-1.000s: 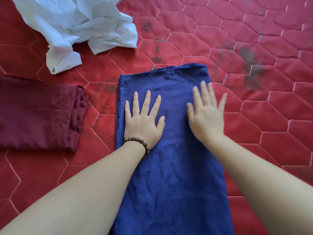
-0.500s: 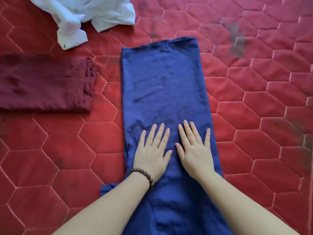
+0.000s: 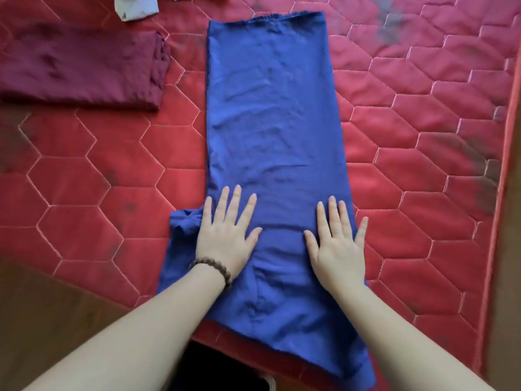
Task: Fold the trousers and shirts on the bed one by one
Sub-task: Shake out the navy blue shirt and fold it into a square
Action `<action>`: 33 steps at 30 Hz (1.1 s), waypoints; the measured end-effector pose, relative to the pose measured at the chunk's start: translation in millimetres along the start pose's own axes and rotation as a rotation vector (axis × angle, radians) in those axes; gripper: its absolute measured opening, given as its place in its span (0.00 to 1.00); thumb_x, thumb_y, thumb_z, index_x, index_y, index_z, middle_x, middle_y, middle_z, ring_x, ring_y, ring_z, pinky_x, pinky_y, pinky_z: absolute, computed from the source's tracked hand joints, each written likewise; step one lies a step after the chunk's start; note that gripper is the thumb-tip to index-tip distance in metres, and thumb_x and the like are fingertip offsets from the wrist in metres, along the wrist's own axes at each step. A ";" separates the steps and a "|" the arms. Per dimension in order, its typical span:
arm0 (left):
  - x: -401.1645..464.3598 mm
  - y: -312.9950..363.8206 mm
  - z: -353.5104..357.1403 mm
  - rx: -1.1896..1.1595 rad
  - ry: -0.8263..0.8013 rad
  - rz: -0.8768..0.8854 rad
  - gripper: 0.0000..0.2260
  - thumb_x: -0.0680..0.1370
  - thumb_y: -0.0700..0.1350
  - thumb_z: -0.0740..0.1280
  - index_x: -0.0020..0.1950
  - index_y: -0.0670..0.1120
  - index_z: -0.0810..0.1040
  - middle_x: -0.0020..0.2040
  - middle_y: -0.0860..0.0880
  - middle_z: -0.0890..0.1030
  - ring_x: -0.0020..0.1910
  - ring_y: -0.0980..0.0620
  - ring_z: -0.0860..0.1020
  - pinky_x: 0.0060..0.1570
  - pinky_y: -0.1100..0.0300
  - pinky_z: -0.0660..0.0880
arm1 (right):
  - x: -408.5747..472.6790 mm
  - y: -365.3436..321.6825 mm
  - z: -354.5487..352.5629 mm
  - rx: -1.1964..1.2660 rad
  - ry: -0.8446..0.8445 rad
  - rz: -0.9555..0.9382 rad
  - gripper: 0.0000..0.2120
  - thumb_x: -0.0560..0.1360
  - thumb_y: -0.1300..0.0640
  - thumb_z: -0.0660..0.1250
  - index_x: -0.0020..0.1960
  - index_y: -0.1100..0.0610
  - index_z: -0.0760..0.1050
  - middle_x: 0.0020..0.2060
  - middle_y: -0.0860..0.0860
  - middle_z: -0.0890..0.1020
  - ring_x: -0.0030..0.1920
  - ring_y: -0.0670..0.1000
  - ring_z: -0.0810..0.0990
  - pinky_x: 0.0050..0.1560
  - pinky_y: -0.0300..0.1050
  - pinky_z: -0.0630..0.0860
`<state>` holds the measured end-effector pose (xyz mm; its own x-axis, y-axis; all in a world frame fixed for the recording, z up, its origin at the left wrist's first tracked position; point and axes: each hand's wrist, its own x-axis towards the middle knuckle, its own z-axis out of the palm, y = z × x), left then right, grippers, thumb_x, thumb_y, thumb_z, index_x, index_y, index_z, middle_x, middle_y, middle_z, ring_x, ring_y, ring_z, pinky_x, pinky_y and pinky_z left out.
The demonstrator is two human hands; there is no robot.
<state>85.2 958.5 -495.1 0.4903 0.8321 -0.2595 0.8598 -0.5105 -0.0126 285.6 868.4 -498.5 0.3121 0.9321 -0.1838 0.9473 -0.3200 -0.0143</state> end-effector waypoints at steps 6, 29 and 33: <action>-70.8 -18.6 -12.2 -0.035 0.097 0.066 0.31 0.77 0.61 0.52 0.76 0.45 0.60 0.76 0.40 0.59 0.76 0.42 0.57 0.72 0.39 0.56 | -34.9 -38.2 -20.1 0.092 0.111 -0.153 0.30 0.80 0.46 0.58 0.76 0.60 0.58 0.77 0.57 0.55 0.77 0.56 0.51 0.74 0.65 0.48; -63.1 -89.0 -52.6 -0.394 0.207 0.272 0.07 0.64 0.38 0.71 0.41 0.44 0.82 0.51 0.48 0.84 0.60 0.45 0.78 0.60 0.48 0.68 | -87.6 -150.3 -38.2 0.818 0.059 0.153 0.08 0.74 0.58 0.59 0.44 0.55 0.76 0.34 0.51 0.78 0.38 0.55 0.73 0.41 0.49 0.67; -13.2 -52.7 -86.7 -0.811 0.159 0.134 0.03 0.74 0.44 0.69 0.42 0.45 0.79 0.38 0.51 0.83 0.40 0.50 0.80 0.46 0.56 0.73 | -85.2 -115.1 -41.6 1.111 0.036 0.591 0.10 0.76 0.63 0.58 0.37 0.54 0.67 0.29 0.48 0.73 0.35 0.56 0.71 0.34 0.43 0.62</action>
<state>45.9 993.1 -407.3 0.5579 0.8270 -0.0690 0.5990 -0.3437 0.7232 153.0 832.9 -440.3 0.6854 0.5965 -0.4175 0.0963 -0.6426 -0.7601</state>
